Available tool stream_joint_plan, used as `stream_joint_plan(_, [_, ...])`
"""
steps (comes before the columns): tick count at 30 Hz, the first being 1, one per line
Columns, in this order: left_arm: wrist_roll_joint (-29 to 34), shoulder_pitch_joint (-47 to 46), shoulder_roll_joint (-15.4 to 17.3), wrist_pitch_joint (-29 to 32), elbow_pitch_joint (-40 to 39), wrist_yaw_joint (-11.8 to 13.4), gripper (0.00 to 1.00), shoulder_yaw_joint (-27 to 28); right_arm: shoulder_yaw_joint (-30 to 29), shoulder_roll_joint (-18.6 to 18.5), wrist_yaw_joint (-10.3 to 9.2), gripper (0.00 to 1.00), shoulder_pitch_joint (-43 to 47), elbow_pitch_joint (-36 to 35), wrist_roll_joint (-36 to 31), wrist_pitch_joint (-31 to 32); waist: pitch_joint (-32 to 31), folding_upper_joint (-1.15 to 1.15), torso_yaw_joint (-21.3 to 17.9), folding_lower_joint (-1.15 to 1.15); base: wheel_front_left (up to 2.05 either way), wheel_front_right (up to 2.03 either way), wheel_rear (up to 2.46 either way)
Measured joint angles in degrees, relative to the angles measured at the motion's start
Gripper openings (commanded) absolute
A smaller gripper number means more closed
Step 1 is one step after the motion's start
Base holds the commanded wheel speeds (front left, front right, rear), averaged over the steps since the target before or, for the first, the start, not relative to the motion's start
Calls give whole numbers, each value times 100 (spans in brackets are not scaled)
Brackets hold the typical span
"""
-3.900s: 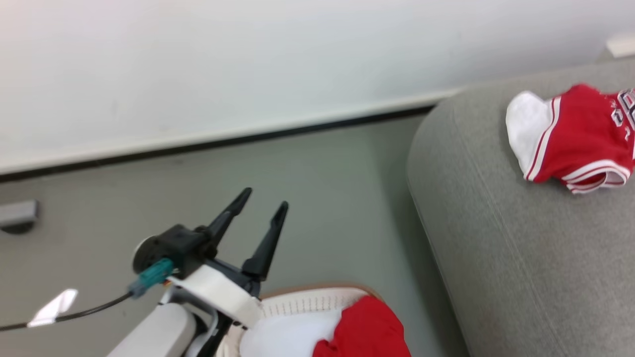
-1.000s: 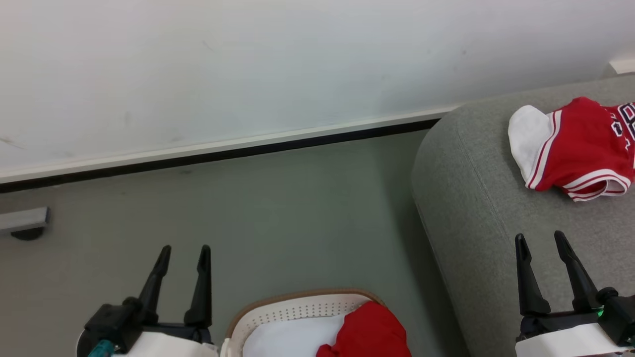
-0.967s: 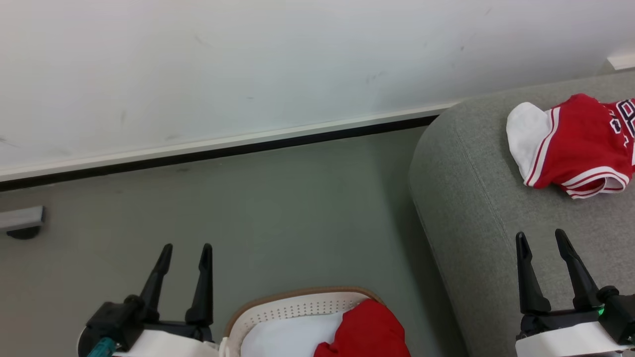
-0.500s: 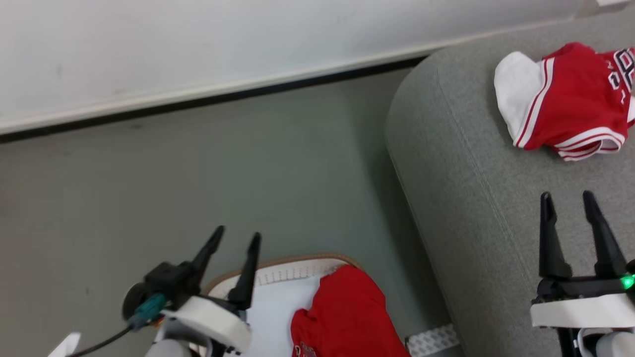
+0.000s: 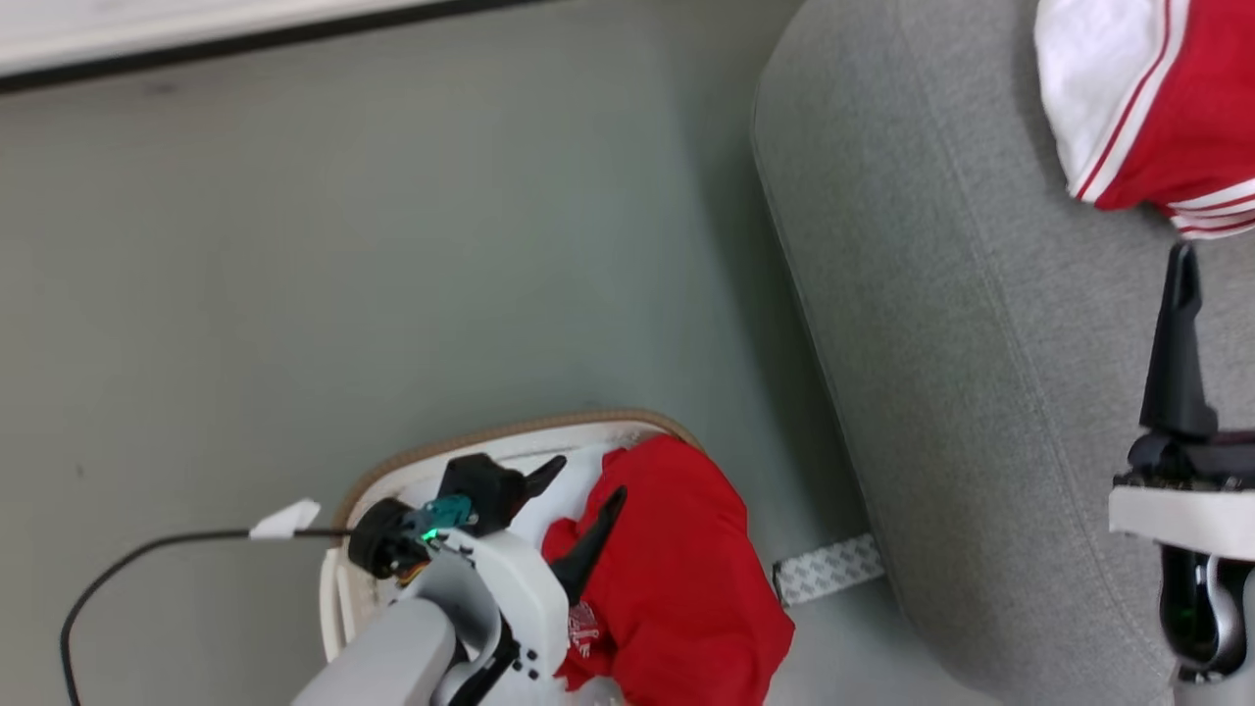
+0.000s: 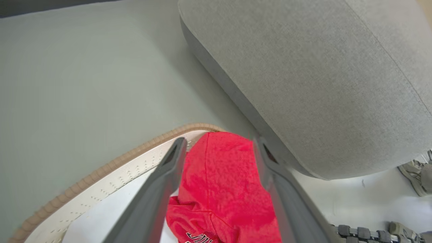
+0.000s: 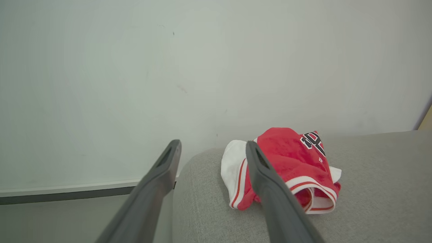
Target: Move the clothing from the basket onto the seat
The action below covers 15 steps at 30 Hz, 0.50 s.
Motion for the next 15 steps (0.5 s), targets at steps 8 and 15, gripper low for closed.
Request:
stream_joint_plan(8, [-619, -732, 221, 246, 657, 0, 100, -1151, -13, 30, 0, 100, -549, -240, -37, 0, 731, 0, -83, 0, 0, 0, 0])
stream_joint_plan(15, [-1140, -1332, 514, 348, 806, 0, 100, -2483, -49, 37, 0, 100, -808, -404, -40, 0, 1289, 0, -140, 0, 0, 0, 0])
